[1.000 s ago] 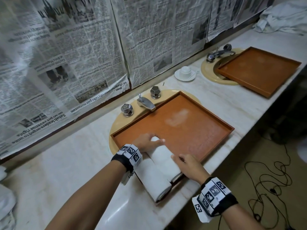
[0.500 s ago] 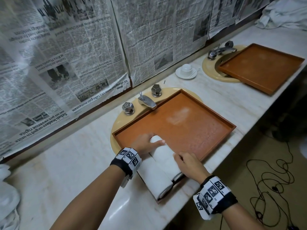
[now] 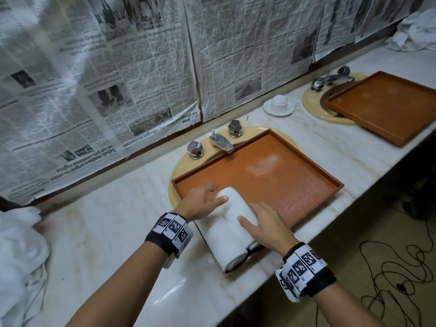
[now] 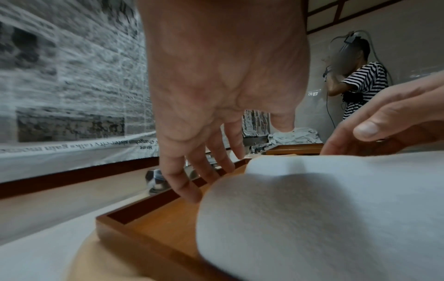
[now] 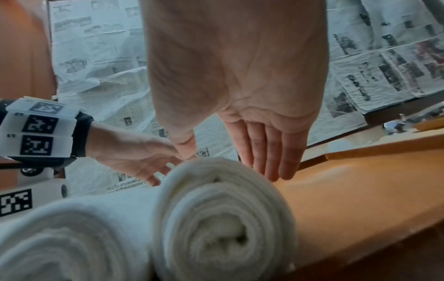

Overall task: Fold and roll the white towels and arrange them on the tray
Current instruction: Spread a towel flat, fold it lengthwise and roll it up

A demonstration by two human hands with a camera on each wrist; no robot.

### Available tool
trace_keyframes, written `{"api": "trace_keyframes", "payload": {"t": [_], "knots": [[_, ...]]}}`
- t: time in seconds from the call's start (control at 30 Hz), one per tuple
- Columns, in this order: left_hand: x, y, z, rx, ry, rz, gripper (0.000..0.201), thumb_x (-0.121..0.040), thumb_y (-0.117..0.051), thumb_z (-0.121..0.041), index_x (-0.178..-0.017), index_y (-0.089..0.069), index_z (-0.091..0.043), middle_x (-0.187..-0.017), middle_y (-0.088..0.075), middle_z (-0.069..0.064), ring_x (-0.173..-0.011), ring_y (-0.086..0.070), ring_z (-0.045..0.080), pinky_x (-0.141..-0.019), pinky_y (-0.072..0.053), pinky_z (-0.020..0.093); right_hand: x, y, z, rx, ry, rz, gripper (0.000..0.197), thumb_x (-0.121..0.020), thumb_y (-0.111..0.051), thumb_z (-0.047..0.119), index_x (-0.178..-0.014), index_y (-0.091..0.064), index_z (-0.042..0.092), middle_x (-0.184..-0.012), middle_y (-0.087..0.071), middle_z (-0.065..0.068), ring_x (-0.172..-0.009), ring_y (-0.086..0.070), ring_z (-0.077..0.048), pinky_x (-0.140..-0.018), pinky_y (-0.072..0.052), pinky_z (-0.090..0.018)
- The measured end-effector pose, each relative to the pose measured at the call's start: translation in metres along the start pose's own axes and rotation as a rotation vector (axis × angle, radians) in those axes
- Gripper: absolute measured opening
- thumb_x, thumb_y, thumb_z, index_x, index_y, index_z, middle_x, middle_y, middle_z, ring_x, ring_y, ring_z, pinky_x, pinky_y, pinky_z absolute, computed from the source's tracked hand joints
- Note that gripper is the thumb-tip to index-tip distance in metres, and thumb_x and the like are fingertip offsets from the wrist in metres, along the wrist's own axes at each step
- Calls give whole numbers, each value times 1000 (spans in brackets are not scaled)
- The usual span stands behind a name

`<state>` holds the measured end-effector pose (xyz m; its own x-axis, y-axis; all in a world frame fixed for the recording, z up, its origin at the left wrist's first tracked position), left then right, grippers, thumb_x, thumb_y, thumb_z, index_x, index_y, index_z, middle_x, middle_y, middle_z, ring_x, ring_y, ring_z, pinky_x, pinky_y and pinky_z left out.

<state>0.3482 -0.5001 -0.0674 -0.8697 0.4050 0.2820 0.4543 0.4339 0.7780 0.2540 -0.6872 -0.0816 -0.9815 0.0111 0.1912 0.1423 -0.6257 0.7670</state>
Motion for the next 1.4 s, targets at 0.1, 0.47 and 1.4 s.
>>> {"api": "trace_keyframes", "payload": {"t": [0.1,0.47,1.4], "knots": [[26,10,14,24,19,-60,67,-92,-54,-63,-144,-47,-21,-147,-48,3,-131,-47,21,-108,-41,40,3,0,15,59,47,-1,63,-91,-51,59,-139,-44,20,-132,-48,3,-124,-43,-17,-101,-43,-40],[172,36,120,85,191,-237,72,-87,-50,-74,-146,-41,-34,-149,-44,-9,-134,-44,16,-111,-38,40,31,-43,119,196,323,23,68,-93,-53,56,-145,-38,14,-150,-40,-1,-139,-32,-17,-109,-31,-29],[467,144,378,1,864,-851,75,-82,-62,-63,-146,-36,-30,-149,-39,-1,-134,-40,29,-107,-39,51,60,-329,447,239,975,491,63,-98,-52,45,-145,-37,7,-147,-40,-8,-133,-39,-25,-99,-40,-35]]}}
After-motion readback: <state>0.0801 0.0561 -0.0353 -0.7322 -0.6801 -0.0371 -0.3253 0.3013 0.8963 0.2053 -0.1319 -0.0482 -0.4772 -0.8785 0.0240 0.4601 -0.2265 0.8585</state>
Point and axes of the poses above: each hand's wrist, its own x-axis away from the middle knuckle, its own y-axis out of the back of the hand, z = x × y, the point moved 5 cm from there along -x, towards the middle knuckle
